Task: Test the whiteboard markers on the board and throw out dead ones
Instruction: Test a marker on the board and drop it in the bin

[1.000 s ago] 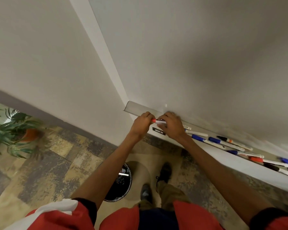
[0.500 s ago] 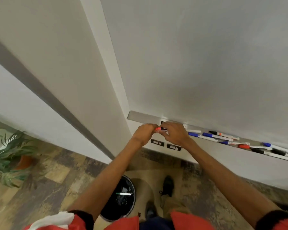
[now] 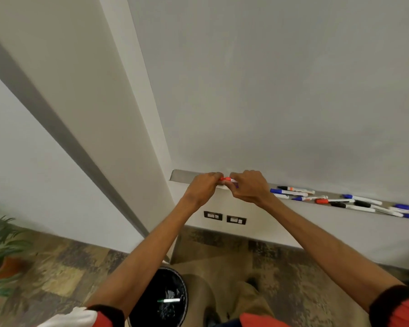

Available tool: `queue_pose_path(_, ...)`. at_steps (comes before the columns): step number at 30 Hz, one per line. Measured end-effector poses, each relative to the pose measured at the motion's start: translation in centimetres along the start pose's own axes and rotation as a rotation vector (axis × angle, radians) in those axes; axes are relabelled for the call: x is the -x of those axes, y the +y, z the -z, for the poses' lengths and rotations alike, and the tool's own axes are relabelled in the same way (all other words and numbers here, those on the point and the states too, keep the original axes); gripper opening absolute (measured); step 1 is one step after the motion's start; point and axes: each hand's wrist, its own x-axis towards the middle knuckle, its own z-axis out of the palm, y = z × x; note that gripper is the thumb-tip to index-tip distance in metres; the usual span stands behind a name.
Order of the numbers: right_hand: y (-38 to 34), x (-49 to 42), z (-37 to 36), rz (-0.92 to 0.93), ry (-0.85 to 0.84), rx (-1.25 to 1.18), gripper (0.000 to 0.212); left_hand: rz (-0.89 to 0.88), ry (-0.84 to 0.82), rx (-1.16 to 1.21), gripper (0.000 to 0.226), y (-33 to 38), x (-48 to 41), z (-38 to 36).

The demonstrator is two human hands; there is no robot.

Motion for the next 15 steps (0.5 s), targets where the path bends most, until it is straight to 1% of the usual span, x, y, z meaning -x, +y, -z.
queue_pose_path(3,0.1,-0.7,1.9,-0.031,0.109,-0.002,0.069,0.017,0.100,-0.027,0.022,0.7,-1.3,1.3)
queue_pose_path(5,0.3,-1.6,3.7,-0.053,0.216,-0.045,0.079,0.041,0.194,-0.021,0.022,1.3,-2.7,2.4)
queue_pose_path(7,0.7,-2.7,5.8,-0.094,0.298,-0.085,0.081,0.062,0.295,0.008,0.022,2.2,-4.4,4.2)
queue_pose_path(9,1.1,-3.9,8.3,-0.144,0.371,-0.109,0.069,0.085,0.398,0.063,0.019,3.1,-6.5,6.2)
queue_pose_path(11,1.5,-5.3,11.0,-0.207,0.451,-0.155,0.048,0.080,0.467,0.078,0.013,4.2,-8.6,8.5)
queue_pose_path(12,1.6,-6.0,12.4,-0.227,0.493,-0.184,0.042,0.068,0.495,0.082,0.011,4.8,-9.6,9.7)
queue_pose_path(15,1.8,-8.0,16.6,-0.252,0.598,-0.264,0.032,0.052,0.558,0.132,0.010,6.5,-12.6,13.4)
